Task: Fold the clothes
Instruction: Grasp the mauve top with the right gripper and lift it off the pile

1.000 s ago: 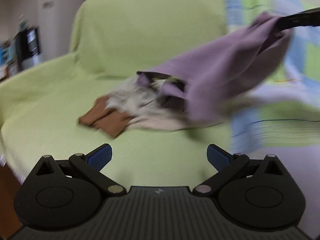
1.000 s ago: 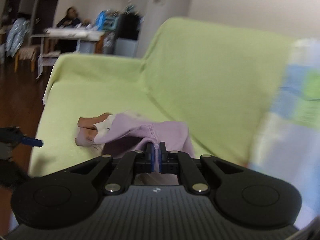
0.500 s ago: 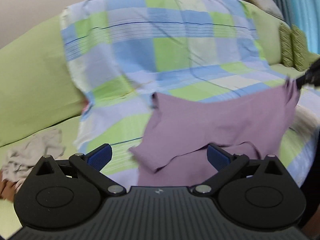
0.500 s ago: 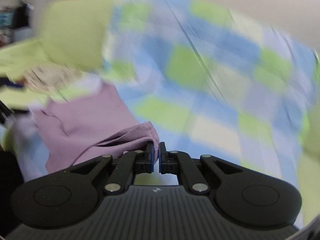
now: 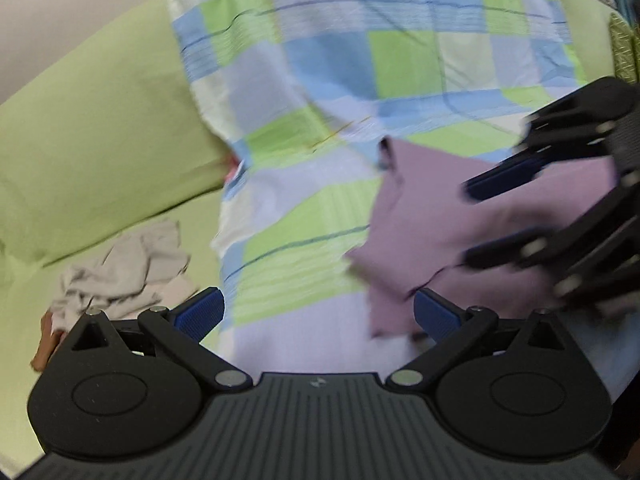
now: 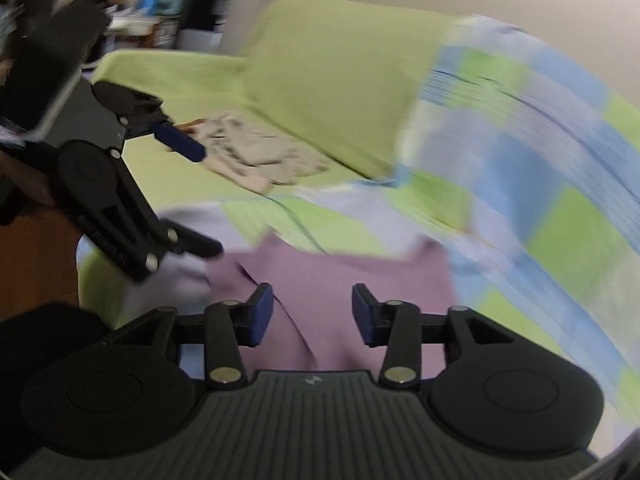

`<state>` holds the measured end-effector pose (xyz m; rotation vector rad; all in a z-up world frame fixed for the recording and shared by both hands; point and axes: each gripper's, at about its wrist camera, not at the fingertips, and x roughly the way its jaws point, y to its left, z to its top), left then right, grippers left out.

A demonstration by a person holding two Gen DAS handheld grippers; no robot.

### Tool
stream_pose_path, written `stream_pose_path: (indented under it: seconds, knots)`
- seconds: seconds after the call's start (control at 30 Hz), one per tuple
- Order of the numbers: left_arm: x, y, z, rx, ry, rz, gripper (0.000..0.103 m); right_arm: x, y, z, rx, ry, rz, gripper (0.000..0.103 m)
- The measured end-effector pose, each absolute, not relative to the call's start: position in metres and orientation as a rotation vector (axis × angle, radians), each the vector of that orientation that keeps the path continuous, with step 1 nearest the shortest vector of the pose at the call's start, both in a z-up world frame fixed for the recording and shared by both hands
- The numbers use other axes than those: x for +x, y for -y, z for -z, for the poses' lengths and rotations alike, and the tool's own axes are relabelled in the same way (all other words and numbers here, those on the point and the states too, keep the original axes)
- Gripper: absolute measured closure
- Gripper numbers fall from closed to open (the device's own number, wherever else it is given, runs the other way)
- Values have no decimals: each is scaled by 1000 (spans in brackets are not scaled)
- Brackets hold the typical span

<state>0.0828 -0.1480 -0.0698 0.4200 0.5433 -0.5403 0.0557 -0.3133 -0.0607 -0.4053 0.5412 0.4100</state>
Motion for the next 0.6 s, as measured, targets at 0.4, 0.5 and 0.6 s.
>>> stream_pose_path:
  seconds: [0.4, 0.5, 0.6]
  knots:
    - [108, 145, 60, 492, -405, 755, 1, 49, 368, 24, -250, -497, -261, 102]
    - [117, 180, 48, 546, -328, 888, 1, 11, 419, -13, -185, -438, -130, 102]
    - [134, 222, 41, 613, -271, 991, 1, -22, 458, -37, -141, -400, -17, 102]
